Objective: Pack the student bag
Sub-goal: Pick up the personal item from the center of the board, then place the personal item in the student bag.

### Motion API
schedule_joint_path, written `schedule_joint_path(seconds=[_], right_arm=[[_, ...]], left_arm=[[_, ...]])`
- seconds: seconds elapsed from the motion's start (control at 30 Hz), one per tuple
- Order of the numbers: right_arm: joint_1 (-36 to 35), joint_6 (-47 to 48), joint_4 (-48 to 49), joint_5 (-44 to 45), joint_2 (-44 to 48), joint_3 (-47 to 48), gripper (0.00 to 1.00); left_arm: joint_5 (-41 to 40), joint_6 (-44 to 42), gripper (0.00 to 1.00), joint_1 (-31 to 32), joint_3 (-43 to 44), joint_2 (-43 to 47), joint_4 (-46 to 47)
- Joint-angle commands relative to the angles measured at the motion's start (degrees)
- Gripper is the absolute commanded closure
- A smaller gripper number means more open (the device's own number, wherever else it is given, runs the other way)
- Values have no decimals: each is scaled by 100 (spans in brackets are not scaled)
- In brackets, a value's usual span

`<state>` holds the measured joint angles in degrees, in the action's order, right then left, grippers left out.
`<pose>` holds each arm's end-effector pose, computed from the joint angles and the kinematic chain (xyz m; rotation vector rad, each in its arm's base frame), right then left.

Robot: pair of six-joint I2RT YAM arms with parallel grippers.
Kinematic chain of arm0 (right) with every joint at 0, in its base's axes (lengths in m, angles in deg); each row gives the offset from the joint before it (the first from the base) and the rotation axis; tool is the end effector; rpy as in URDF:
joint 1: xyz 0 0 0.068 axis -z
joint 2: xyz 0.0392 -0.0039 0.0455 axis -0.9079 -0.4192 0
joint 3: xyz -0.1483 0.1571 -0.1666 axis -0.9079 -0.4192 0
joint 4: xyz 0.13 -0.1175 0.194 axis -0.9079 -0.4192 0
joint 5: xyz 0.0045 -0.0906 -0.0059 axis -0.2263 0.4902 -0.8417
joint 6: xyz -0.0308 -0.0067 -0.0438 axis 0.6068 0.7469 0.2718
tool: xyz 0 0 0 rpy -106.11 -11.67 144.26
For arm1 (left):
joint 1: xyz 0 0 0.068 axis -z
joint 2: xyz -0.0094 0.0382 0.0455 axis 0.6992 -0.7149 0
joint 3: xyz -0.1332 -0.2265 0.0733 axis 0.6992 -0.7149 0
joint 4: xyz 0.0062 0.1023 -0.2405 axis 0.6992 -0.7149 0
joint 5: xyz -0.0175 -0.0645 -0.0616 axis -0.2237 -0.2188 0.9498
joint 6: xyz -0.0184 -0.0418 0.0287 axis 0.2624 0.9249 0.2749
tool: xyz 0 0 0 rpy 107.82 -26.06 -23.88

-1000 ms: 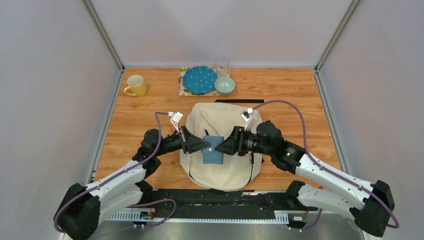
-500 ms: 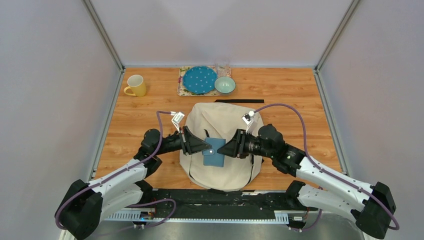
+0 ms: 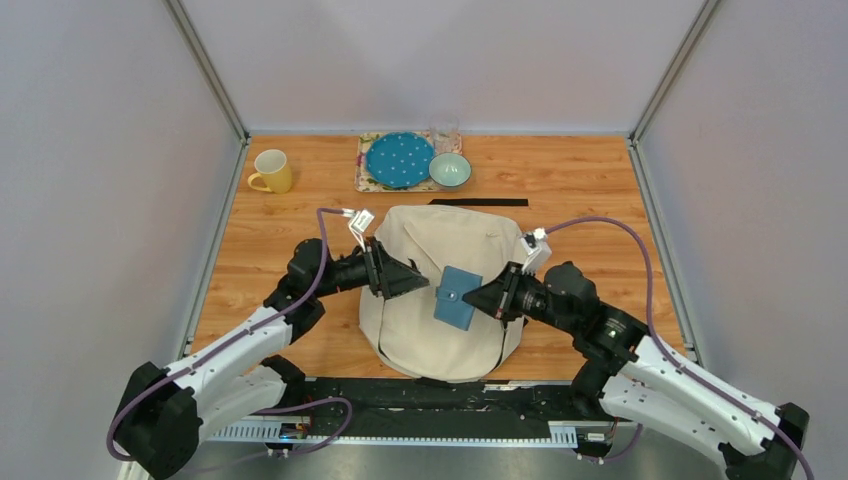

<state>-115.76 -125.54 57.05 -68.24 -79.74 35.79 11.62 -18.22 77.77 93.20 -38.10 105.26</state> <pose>0.1059 0.1370 0.2765 -0.0774 2.1526 1.2867 0.1606 -0.1334 0.2498 0.3137 1.8617 -1.6655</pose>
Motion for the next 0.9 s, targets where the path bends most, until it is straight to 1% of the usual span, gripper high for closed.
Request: schedule_joint_path(seconds=[0.0,0.03,0.07,0.1,0.23,0.27,0.3,0.33,0.37,0.4,0.43,0.47,0.5,0.53,0.57,0.63,0.73,0.77,0.87], right_arm=[[9,134,-1737,1827,728,348,100],[9,73,-1904,1997,1025,331,100],[9,-102,-2193,2155,1167,313,100],[9,-208,-2344,2452,1342,296,100],[9,-569,-2942,3096,2099,208,100],[1,-613,-3178,3219,2396,216,100],[9,-674,-3267,3403,2512,225,100],[9,-692,-3355,3483,2635,251,100],[1,-736,-3539,3562,2810,304,100],[9,-745,-3619,3711,2881,348,100],[9,-754,-3707,3773,2943,383,100],[1,-754,-3821,3826,2987,462,100],[9,-763,-3865,3913,3049,497,100],[9,-745,-3901,3932,3067,532,100],[1,-745,-3927,3932,3075,568,100],[1,-728,-3945,3914,3058,638,100],[1,-719,-3945,3914,3032,665,100],[1,-727,-3936,3906,3032,665,100],[1,-736,-3910,3897,3040,638,100]], left_arm=[[-877,-1178,26,17,977,52,-1812],[-966,-1388,25,17,1137,-105,-1996],[-1010,-1512,25,17,1304,-220,-2372],[-1054,-1704,25,25,1619,-334,-2506],[-1159,-2189,24,183,2332,-1106,-3113],[-1247,-2320,23,253,2482,-1265,-3393],[-1430,-2583,23,428,2814,-1423,-3570],[-1519,-2724,23,499,3008,-1764,-3754],[-1598,-2865,23,613,3367,-1951,-4078],[-1808,-3128,23,780,3545,-2135,-4255],[-1923,-3235,23,886,3721,-2494,-4457],[-2029,-3331,23,956,4027,-2671,-4781],[-2308,-3428,23,1018,4178,-2838,-4932],[-2442,-3429,23,1149,4310,-3127,-5082],[-2547,-3412,23,1194,4590,-3252,-5335],[-2855,-3219,24,1299,4794,-3541,-5513],[-3320,-2876,27,1422,5023,-3727,-5881],[-3626,-2806,27,1466,5093,-3754,-5952],[-3928,-2586,27,1572,5120,-3859,-6164]])
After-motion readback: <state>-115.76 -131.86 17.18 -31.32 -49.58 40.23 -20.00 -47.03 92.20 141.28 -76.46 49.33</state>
